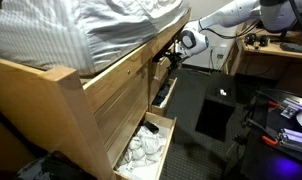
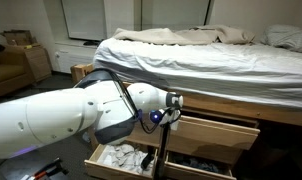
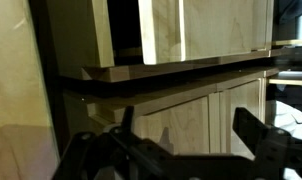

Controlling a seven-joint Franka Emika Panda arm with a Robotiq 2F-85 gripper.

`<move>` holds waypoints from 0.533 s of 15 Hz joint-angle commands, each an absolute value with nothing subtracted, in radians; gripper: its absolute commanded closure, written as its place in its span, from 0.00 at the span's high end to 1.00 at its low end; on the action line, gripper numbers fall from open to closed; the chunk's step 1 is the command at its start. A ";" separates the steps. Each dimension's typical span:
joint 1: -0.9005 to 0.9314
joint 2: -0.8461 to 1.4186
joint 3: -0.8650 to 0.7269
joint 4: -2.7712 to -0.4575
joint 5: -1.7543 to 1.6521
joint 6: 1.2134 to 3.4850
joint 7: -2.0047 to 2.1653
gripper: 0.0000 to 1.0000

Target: Open the top most drawer on the right

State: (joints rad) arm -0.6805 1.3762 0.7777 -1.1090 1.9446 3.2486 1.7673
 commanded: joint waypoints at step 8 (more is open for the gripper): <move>-0.586 1.412 0.725 -0.928 1.940 3.274 1.793 1.00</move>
